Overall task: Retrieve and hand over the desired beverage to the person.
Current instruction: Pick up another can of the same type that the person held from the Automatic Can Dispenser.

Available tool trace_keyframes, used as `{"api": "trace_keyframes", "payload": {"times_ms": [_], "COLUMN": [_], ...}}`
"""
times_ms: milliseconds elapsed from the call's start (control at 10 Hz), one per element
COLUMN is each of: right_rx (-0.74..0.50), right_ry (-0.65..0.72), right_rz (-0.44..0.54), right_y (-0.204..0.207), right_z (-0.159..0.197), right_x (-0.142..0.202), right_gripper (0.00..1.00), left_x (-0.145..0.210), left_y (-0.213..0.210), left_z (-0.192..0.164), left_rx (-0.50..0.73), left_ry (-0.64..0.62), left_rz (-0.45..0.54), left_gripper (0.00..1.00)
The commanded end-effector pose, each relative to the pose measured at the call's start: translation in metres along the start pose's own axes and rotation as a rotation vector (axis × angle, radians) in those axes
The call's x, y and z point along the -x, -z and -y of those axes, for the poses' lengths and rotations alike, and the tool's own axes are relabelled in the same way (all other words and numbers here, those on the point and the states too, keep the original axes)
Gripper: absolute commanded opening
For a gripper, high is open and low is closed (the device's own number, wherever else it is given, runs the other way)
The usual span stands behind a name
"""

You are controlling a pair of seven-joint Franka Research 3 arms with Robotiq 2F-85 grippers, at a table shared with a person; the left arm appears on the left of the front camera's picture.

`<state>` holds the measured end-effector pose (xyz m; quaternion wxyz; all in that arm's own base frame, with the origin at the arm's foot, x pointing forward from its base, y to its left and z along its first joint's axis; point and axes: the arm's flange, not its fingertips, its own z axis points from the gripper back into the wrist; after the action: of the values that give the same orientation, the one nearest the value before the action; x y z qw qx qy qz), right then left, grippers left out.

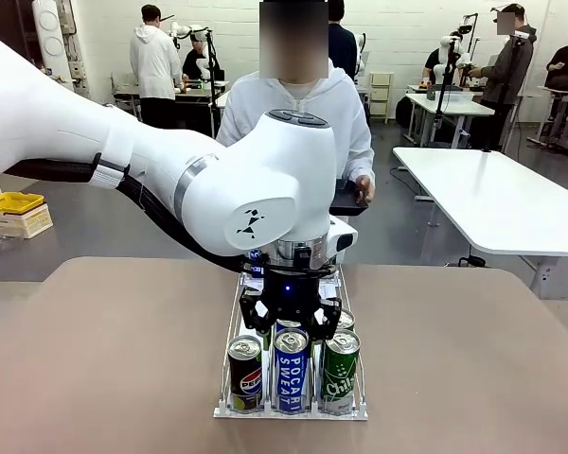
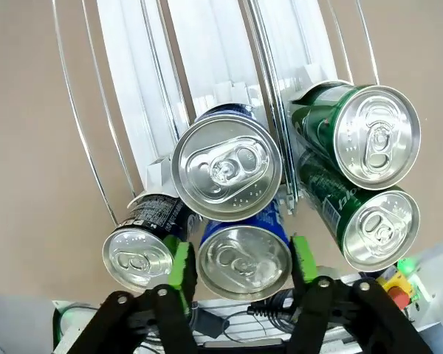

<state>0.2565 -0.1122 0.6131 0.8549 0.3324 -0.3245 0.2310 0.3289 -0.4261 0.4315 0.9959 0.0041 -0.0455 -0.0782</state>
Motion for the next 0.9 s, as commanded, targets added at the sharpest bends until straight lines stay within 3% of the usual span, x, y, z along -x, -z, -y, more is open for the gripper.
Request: {"api": "trace_keyframes", "payload": {"times_ms": [0,100,300,500,600,800], "right_rx": [-0.026,-0.026,-0.026,-0.026,-0.026,-0.026], "right_ry": [-0.013,-0.013,-0.013,-0.013,-0.013,-0.013], "right_rz": [0.018,0.018,0.018,0.018,0.018,0.018], "right_y": [0.002,0.002,0.002,0.002,0.002,0.002], "right_z": [0.000,0.000,0.000,0.000,0.000,0.000], "right_x": [0.000,0.000,0.000,0.000,0.000,0.000], "right_gripper": [1.00,1.00,1.00,1.00,1.00,1.00], "left_x": [-0.002,-0.002,-0.003,-0.004,-0.005,0.000], "left_y": [-0.003,-0.003,-0.003,-0.007,-0.017,-0.068], "left_z": [0.004,0.004,0.004,0.002,-0.002,-0.015], "left_rx": [-0.010,-0.008,-0.002,0.010,0.044,0.072], "left_ry": [-0.013,-0.019,-0.017,-0.031,-0.062,-0.102], "left_rz": [-0.031,-0.040,-0.057,-0.064,-0.064,-0.037], "left_gripper": [0.00,0.15,0.00,0.00,0.38,0.38]}}
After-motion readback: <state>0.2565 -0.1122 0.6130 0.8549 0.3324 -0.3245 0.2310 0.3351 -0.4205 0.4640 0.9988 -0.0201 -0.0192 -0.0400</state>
